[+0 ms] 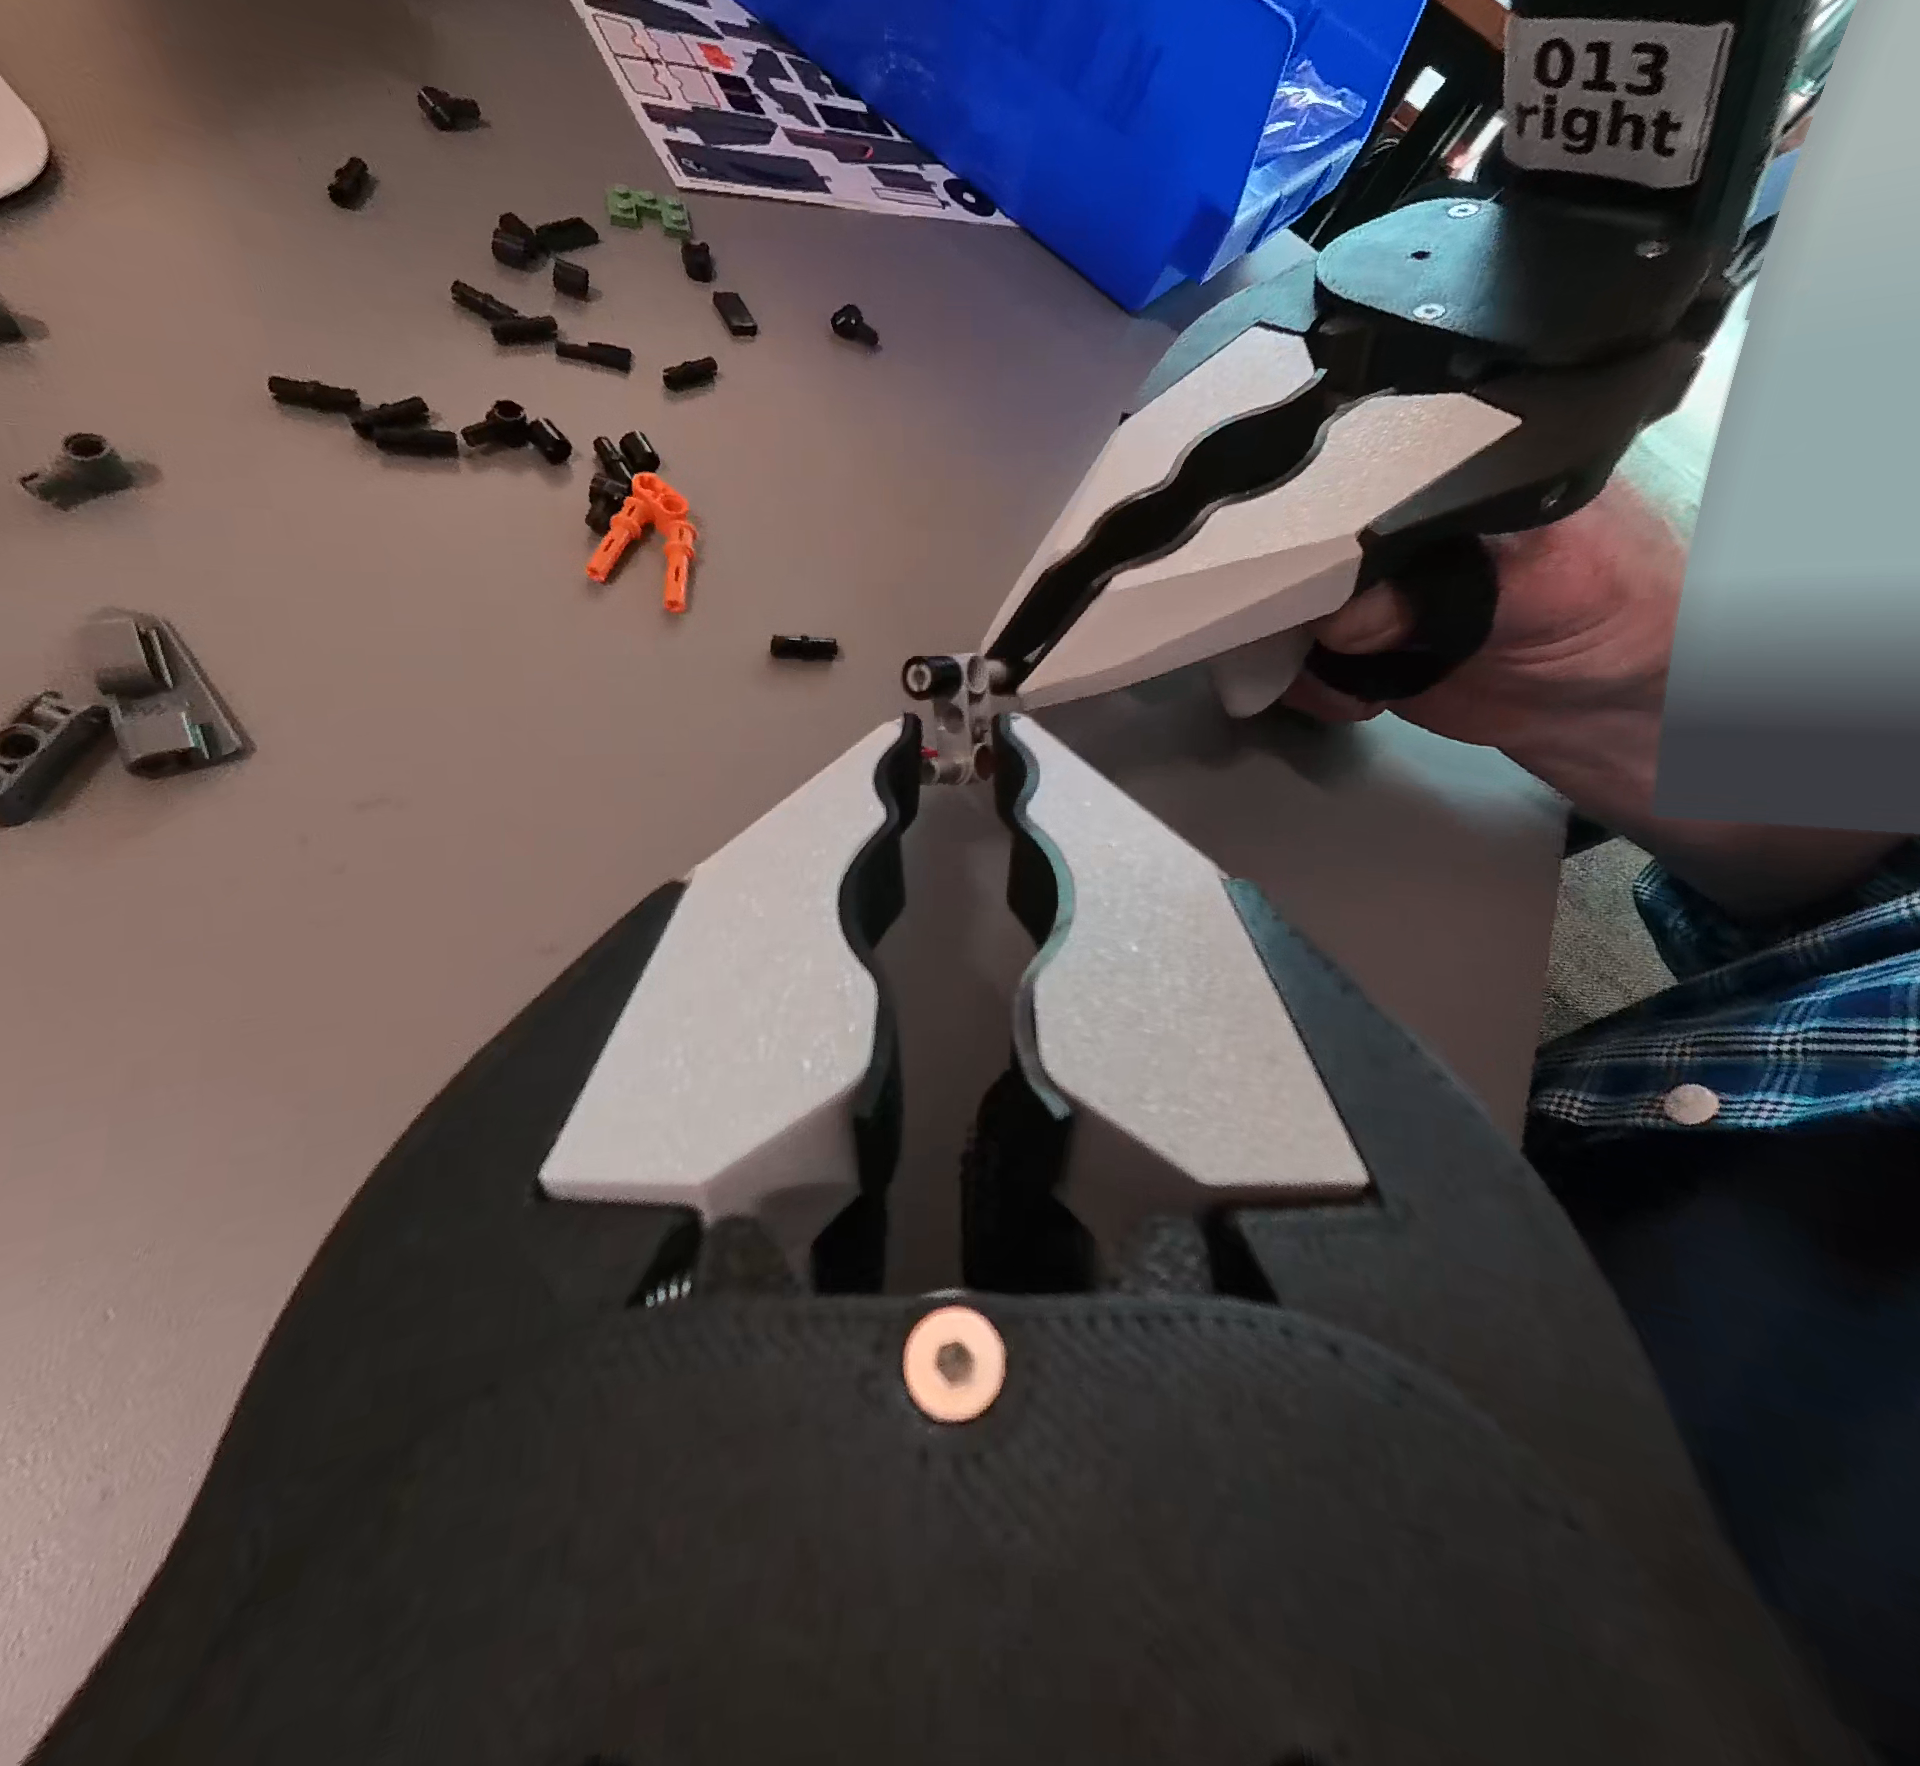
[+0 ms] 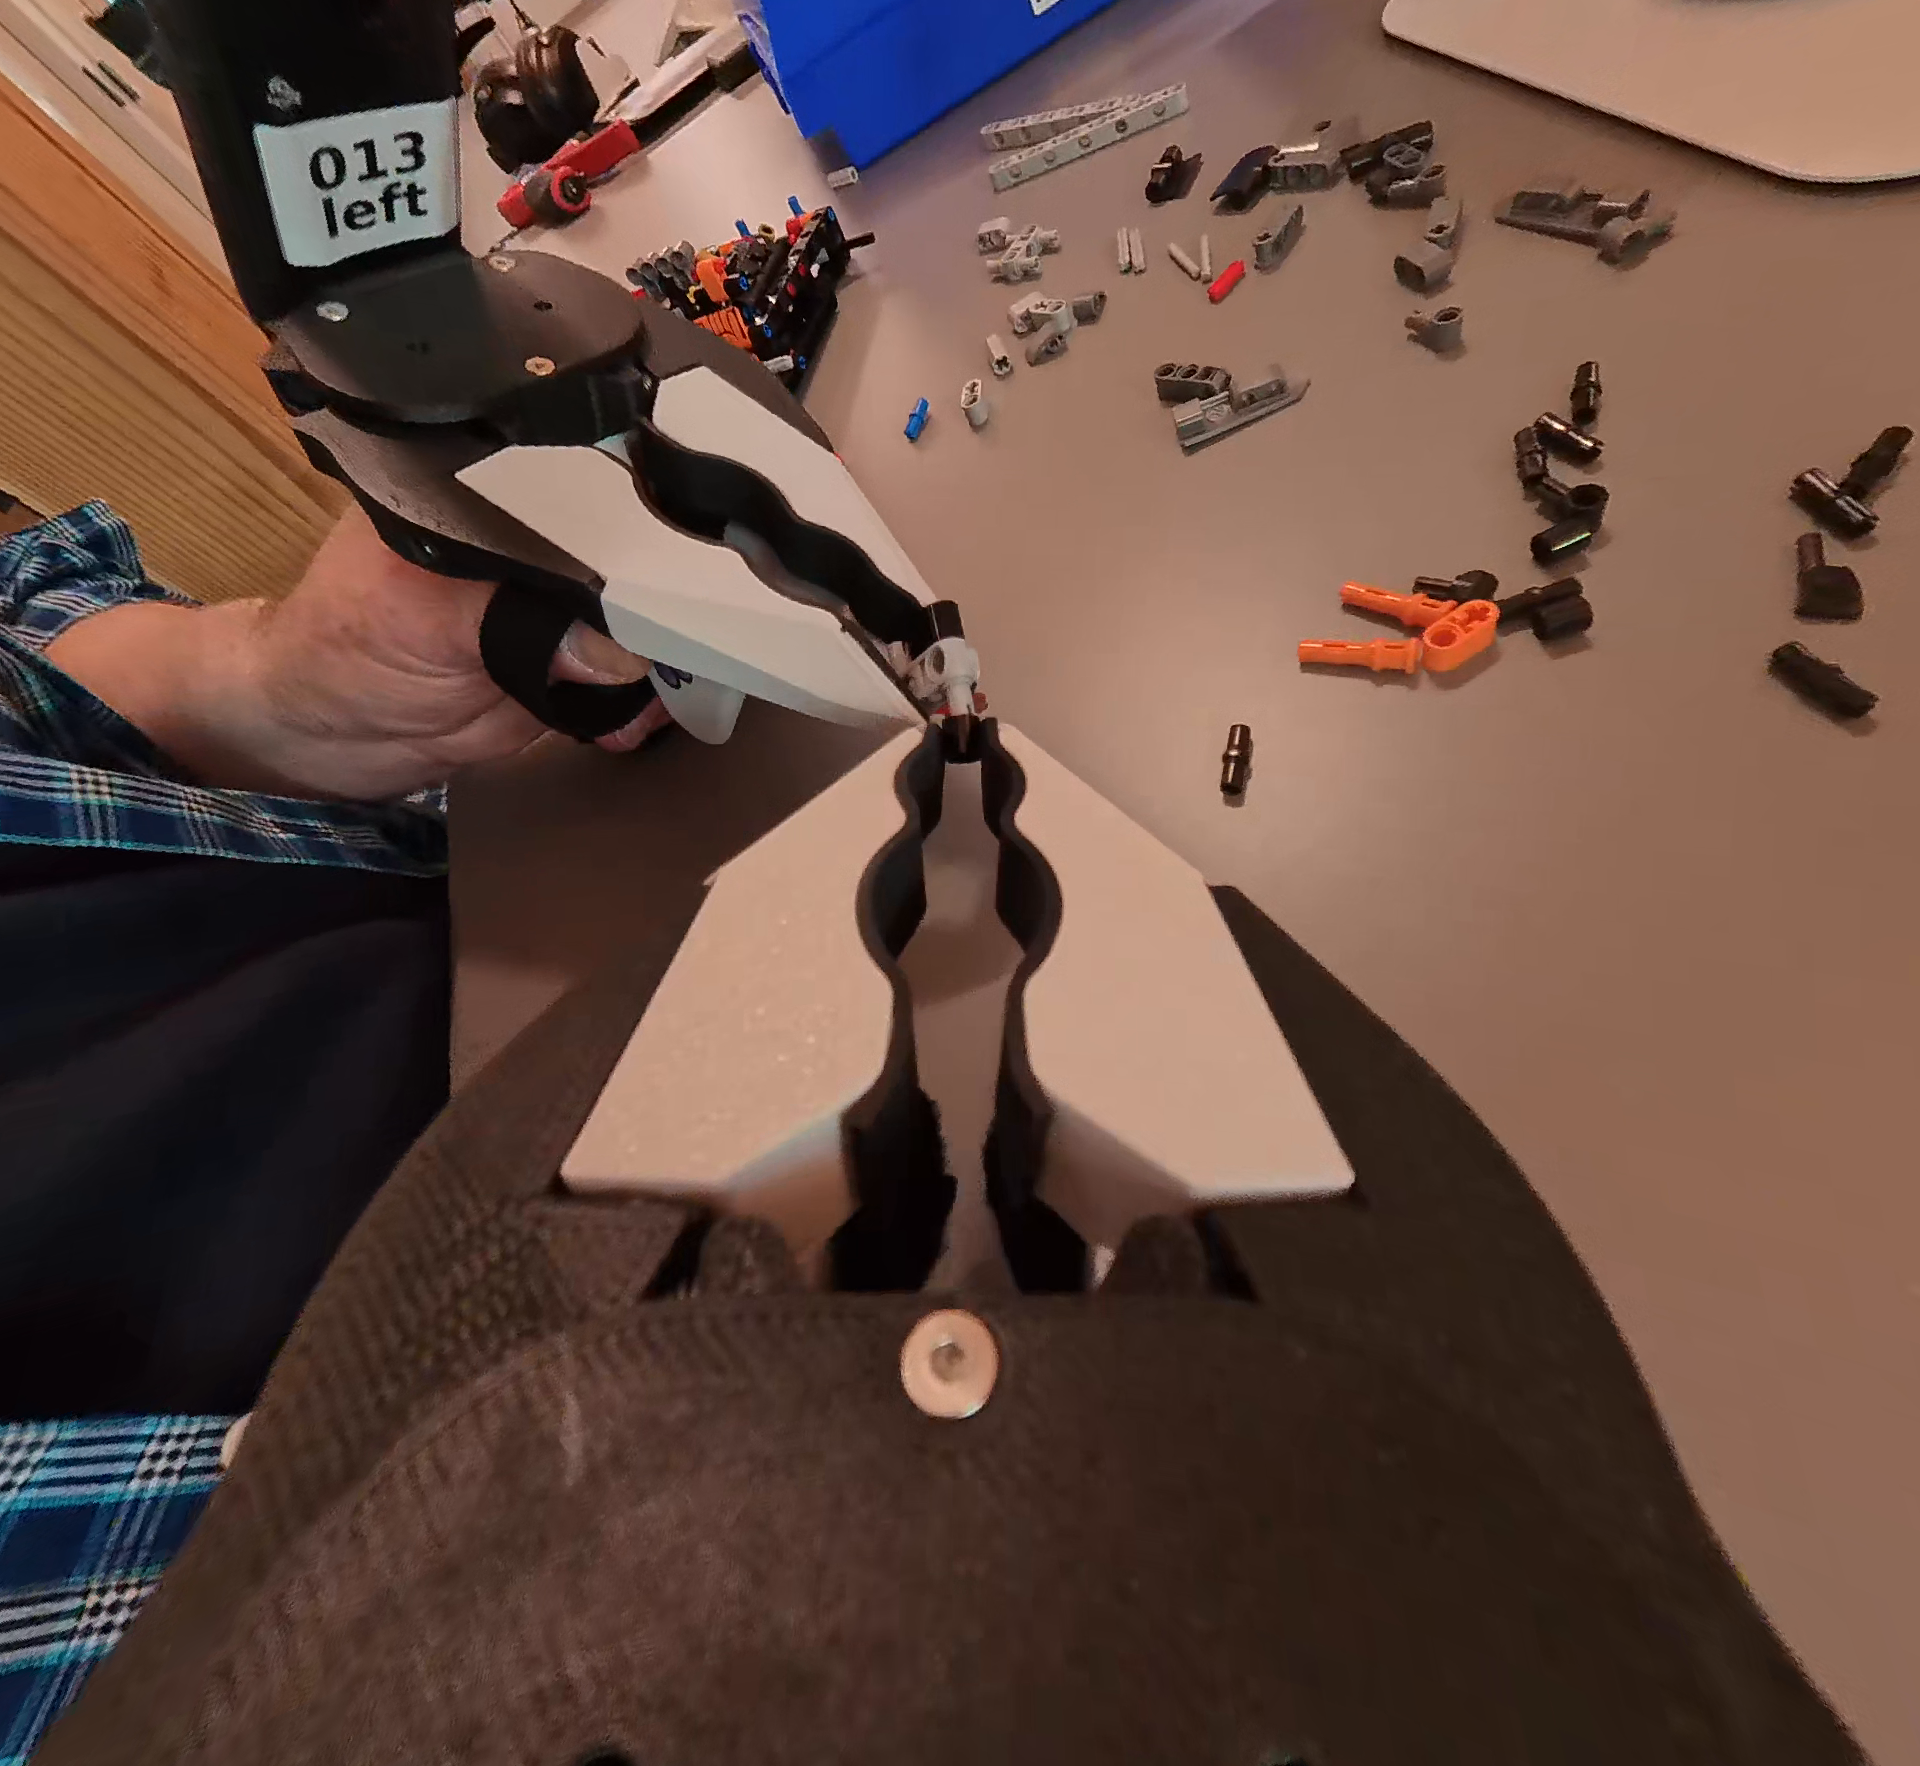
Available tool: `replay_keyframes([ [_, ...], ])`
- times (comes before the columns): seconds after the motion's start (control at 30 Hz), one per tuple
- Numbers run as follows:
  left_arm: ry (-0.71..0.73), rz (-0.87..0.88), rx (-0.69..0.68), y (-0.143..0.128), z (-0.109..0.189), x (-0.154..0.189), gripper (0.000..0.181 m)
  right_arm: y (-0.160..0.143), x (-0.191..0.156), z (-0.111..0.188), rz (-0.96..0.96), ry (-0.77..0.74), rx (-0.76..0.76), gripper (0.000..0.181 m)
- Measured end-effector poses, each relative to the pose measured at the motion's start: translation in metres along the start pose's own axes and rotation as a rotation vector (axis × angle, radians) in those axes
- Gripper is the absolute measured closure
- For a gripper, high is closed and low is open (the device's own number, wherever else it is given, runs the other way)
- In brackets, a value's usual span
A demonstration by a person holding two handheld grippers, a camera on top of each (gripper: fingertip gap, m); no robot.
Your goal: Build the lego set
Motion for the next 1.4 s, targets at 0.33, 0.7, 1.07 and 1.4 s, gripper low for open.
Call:
replay_keyframes([
  [0.33, 0.030, -0.132, -0.091, -0.004, -0.003, 0.001, 0.169, -0.004, 0.001, -0.004, 0.106, -0.052, -0.070, 0.177],
  [0.7, -0.140, -0.040, -0.001, 0.002, 0.003, 0.003, 0.172, 0.003, -0.004, 0.002, 0.221, 0.009, -0.022, 0.178],
  [1.07, -0.266, -0.014, 0.021, 0.003, 0.008, 0.012, 0.174, 0.005, -0.013, 0.010, 0.343, 0.077, 0.005, 0.178],
  [1.4, -0.389, 0.044, 0.020, 0.003, 0.007, 0.022, 0.174, 0.006, -0.022, 0.016, 0.377, 0.161, 0.041, 0.179],
])
Point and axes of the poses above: each gripper's, where its closed fingertips meet, z back along the fingers, y out of its top, x = y × z across the jaws, the point moved 5 cm from there along z, back along the fingers, and after that the axes turned 1 degree about -z, right-handed, at the moved point
